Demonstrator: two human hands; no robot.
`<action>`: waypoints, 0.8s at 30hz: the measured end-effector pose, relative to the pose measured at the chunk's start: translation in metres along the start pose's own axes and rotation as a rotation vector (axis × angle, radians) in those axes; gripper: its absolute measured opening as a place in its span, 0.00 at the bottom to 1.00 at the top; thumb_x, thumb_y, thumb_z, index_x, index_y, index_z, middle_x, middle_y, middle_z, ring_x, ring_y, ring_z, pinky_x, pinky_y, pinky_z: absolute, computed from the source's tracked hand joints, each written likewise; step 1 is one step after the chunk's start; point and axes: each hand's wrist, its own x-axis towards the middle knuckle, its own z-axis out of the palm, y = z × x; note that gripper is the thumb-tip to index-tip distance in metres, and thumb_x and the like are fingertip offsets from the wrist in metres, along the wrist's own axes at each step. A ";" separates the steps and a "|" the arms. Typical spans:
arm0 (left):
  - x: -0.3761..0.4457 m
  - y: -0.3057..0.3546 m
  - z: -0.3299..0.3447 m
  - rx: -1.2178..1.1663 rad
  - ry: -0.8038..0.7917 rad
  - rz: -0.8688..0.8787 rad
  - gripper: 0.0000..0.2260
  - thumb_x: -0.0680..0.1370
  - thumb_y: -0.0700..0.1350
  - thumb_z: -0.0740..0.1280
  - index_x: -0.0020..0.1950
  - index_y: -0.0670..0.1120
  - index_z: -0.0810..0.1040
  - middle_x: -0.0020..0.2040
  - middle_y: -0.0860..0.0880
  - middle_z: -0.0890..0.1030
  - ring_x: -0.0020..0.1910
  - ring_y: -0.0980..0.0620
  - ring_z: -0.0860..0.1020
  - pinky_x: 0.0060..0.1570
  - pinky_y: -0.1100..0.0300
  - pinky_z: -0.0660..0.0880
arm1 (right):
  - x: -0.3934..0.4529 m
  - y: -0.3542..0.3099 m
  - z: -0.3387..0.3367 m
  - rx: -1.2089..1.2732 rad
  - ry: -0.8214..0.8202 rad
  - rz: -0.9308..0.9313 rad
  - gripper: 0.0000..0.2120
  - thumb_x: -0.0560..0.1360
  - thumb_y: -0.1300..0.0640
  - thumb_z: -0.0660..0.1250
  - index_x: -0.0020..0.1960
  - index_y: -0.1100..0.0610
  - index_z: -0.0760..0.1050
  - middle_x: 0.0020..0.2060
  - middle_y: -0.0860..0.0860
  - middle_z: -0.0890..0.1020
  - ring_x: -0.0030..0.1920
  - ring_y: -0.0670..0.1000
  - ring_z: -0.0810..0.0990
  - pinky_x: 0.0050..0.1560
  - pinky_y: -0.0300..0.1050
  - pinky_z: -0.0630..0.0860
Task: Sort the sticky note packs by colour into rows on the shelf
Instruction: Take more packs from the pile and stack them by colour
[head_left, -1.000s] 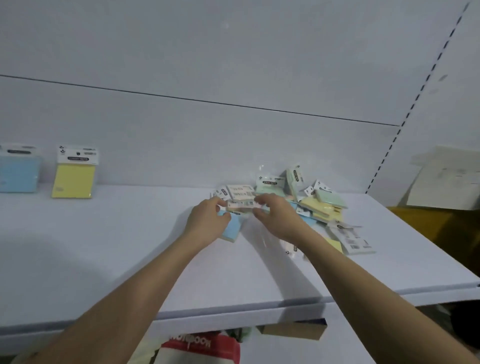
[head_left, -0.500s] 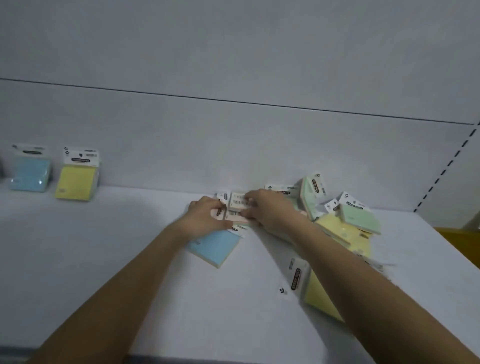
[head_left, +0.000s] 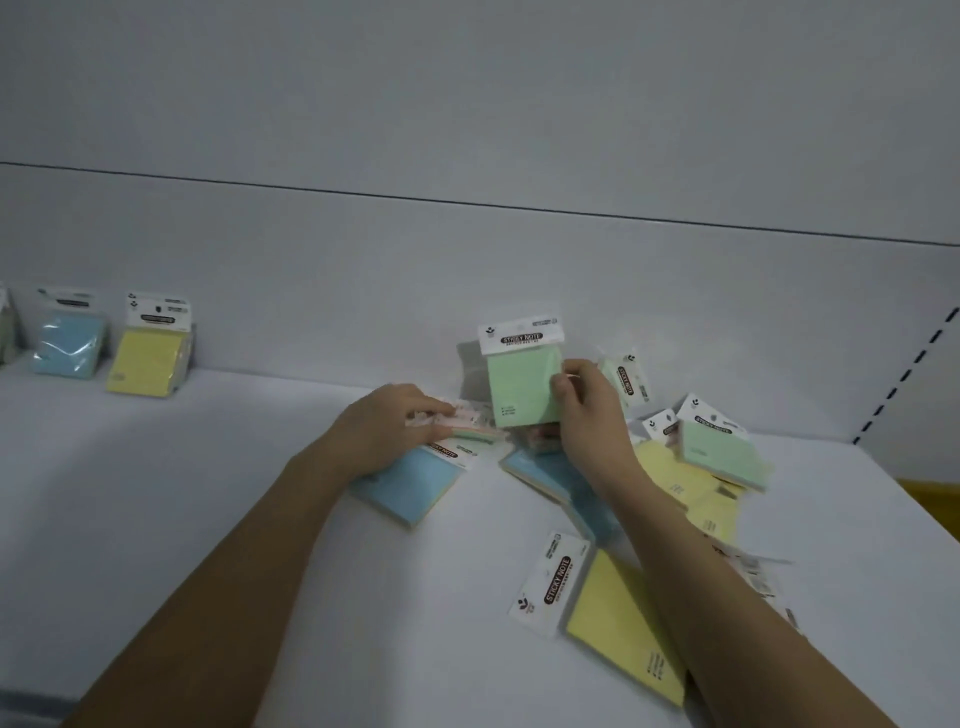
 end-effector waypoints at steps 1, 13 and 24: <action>0.000 0.000 0.000 -0.001 0.056 0.033 0.22 0.71 0.65 0.61 0.58 0.56 0.81 0.54 0.53 0.79 0.52 0.53 0.75 0.53 0.57 0.71 | 0.000 -0.002 0.000 0.016 0.007 -0.019 0.08 0.83 0.59 0.52 0.56 0.57 0.70 0.46 0.47 0.77 0.38 0.44 0.81 0.31 0.37 0.79; -0.001 0.023 -0.001 -0.402 0.370 -0.073 0.03 0.79 0.46 0.63 0.47 0.49 0.75 0.37 0.46 0.82 0.34 0.49 0.82 0.41 0.52 0.79 | -0.008 0.006 -0.002 0.150 0.048 0.053 0.12 0.81 0.63 0.52 0.58 0.55 0.70 0.51 0.52 0.79 0.41 0.42 0.83 0.38 0.42 0.81; -0.005 0.038 -0.011 -0.571 0.302 -0.170 0.13 0.70 0.36 0.74 0.50 0.48 0.77 0.41 0.51 0.83 0.35 0.54 0.81 0.37 0.58 0.79 | -0.009 -0.002 -0.004 0.142 0.016 0.080 0.12 0.80 0.64 0.53 0.59 0.55 0.69 0.53 0.53 0.79 0.49 0.50 0.82 0.40 0.46 0.82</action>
